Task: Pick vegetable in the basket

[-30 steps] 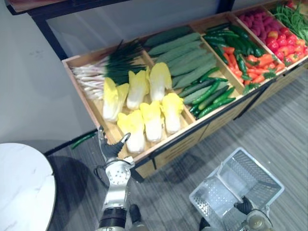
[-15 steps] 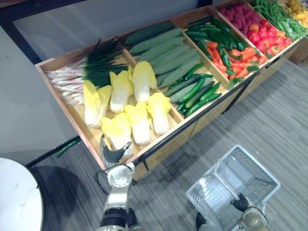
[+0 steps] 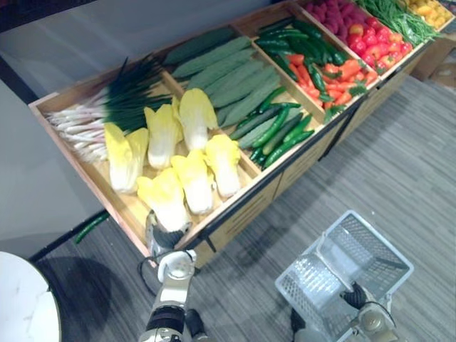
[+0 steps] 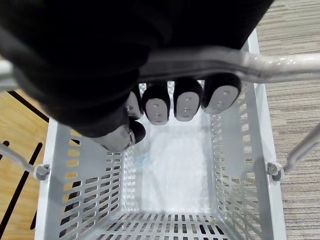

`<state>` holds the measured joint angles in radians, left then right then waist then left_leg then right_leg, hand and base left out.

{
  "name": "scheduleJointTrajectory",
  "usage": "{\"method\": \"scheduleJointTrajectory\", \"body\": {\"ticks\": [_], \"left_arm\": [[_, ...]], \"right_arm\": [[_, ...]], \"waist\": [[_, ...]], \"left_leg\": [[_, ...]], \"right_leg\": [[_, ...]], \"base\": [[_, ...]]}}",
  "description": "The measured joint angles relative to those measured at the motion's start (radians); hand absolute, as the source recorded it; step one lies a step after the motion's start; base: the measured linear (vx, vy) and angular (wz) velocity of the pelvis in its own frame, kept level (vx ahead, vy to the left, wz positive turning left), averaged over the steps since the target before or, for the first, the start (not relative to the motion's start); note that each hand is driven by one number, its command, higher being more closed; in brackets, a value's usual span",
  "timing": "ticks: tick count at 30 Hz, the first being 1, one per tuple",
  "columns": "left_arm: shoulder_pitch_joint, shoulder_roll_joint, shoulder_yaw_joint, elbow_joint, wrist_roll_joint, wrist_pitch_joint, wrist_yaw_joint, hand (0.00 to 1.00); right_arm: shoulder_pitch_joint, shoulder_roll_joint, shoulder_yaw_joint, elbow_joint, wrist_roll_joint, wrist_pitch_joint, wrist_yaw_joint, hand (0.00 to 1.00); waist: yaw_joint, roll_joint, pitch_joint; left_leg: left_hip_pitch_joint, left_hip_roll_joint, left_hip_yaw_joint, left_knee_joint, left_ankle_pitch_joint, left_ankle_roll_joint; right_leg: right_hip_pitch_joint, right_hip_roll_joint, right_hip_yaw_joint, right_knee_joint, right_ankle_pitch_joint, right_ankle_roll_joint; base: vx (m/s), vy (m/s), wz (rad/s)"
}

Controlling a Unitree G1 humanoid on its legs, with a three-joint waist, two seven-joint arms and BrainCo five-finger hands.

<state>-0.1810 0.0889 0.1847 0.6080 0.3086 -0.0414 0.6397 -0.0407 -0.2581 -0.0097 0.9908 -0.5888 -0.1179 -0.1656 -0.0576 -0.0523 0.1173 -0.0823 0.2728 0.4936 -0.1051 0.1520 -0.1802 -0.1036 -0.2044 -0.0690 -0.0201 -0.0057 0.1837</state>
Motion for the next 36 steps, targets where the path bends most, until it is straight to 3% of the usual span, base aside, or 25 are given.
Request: {"method": "scheduleJointTrajectory", "body": {"ticks": [10, 19, 20, 28, 36], "left_arm": [[-0.068, -0.001, 0.051, 0.139, 0.022, -0.006, 0.08, 0.0], [-0.129, 0.015, 0.145, 0.219, 0.005, -0.001, 0.124, 0.0], [-0.138, 0.015, 0.147, 0.222, -0.028, -0.002, 0.134, 1.0], [-0.184, 0.055, 0.212, 0.234, -0.181, -0.035, 0.16, 1.0], [-0.21, 0.084, 0.216, 0.259, -0.226, -0.048, 0.159, 1.0]], "right_arm": [[-0.046, -0.026, 0.061, 0.001, 0.001, -0.027, -0.004, 1.0], [-0.066, -0.042, 0.098, -0.002, 0.01, -0.047, -0.005, 1.0], [-0.063, -0.044, 0.098, -0.002, 0.011, -0.047, -0.004, 1.0], [-0.053, -0.047, 0.107, -0.002, 0.01, -0.051, 0.0, 1.0], [-0.047, -0.047, 0.106, -0.001, 0.01, -0.059, 0.0, 1.0]], "waist": [[0.002, 0.042, 0.007], [0.001, 0.049, 0.019], [-0.001, 0.049, 0.019], [0.0, 0.043, 0.022], [0.0, 0.036, 0.026]], "left_leg": [[-0.002, 0.008, 0.06, 0.0, -0.006, -0.006], [-0.004, 0.034, 0.124, 0.0, -0.01, -0.018], [-0.004, 0.034, 0.125, 0.0, -0.01, -0.018], [-0.005, 0.034, 0.125, 0.0, -0.007, -0.014], [-0.005, 0.034, 0.117, 0.005, -0.006, -0.013]], "right_leg": [[-0.06, 0.011, 0.068, 0.003, 0.015, -0.002], [-0.123, 0.046, 0.132, 0.003, 0.037, -0.012], [-0.124, 0.046, 0.133, 0.002, 0.037, -0.013], [-0.124, 0.046, 0.132, 0.001, 0.038, -0.011], [-0.116, 0.046, 0.119, 0.003, 0.042, -0.007]], "base": [[0.01, -0.007, -0.19], [-0.01, -0.024, -0.26], [0.01, -0.021, -0.06], [0.02, -0.008, 0.0], [0.06, -0.017, 0.01]]}}
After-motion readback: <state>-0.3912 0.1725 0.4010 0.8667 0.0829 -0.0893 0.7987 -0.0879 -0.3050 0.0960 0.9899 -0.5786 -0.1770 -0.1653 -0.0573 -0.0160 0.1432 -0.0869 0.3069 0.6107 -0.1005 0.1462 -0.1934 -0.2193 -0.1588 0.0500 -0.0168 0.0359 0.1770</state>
